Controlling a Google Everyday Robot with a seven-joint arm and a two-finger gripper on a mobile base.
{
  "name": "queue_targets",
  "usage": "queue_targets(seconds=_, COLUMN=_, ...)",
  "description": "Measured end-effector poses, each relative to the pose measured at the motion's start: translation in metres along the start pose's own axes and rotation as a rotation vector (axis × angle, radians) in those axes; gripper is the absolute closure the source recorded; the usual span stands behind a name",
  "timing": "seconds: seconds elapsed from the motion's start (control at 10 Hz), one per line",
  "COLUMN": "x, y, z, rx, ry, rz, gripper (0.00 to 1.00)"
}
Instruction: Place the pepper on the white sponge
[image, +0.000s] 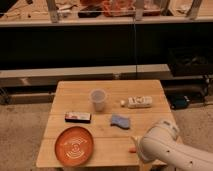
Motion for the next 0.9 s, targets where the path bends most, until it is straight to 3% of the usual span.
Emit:
queue_targets(seconds=0.4, x=0.014, y=-0.027, z=0.007, rx=0.007, ry=0.004, rz=0.022, gripper=0.2)
queue_targets(seconds=0.9, x=0.027, y=-0.032, z=0.012, rx=-0.002, ry=0.0, rz=0.039, gripper=0.2)
